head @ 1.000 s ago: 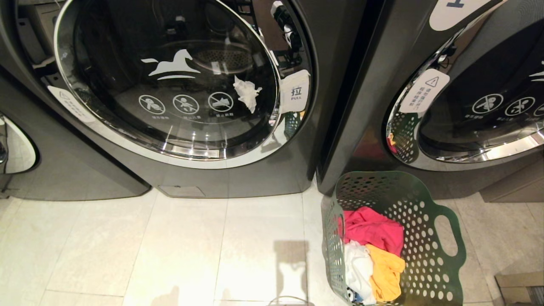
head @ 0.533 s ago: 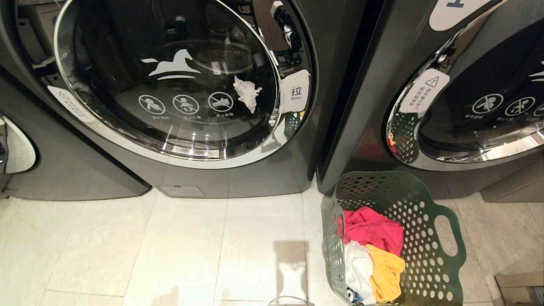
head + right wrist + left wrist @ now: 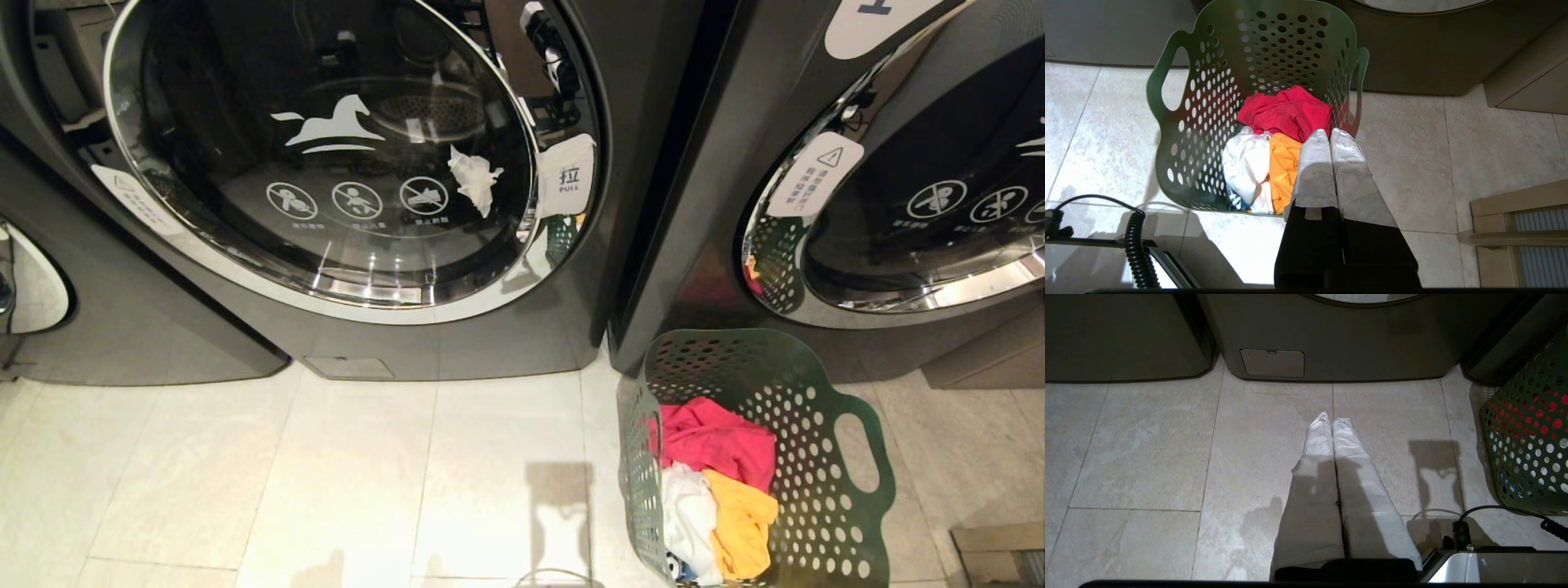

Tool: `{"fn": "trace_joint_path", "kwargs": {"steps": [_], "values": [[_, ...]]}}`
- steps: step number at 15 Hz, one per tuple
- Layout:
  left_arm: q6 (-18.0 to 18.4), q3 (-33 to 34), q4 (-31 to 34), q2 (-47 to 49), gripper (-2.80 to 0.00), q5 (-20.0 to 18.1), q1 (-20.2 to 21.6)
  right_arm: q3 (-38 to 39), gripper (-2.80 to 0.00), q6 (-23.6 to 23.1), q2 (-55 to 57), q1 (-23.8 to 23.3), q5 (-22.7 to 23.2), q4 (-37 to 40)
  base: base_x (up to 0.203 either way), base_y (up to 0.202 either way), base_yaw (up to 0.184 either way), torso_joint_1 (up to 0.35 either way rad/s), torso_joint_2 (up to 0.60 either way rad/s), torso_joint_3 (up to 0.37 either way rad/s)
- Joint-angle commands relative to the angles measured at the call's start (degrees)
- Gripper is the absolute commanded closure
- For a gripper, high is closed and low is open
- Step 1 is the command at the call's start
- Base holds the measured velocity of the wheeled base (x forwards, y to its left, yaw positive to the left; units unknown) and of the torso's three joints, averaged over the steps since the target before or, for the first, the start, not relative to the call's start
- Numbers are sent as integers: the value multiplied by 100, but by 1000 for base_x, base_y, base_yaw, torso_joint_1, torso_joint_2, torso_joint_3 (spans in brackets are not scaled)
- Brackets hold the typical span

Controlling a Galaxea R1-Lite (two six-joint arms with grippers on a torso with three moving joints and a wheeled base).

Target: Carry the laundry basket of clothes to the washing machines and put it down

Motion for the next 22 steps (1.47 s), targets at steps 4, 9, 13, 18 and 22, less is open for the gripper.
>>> {"fn": "trace_joint_path", "kwargs": {"steps": [4, 9, 13, 18, 22], "values": [[-1, 0, 2, 7, 0, 1, 0, 0, 0, -4, 9, 0, 2, -2, 0, 0, 0, 0, 0, 0], [-1, 0, 0, 7, 0, 1, 0, 0, 0, -4, 9, 0, 2, -2, 0, 0, 0, 0, 0, 0], [-1, 0, -1, 7, 0, 1, 0, 0, 0, -4, 9, 0, 2, -2, 0, 0, 0, 0, 0, 0], [-1, 0, -1, 7, 0, 1, 0, 0, 0, 3, 9, 0, 2, -2, 0, 0, 0, 0, 0, 0], [-1, 0, -1, 7, 0, 1, 0, 0, 0, -4, 9, 0, 2, -2, 0, 0, 0, 0, 0, 0]]}}
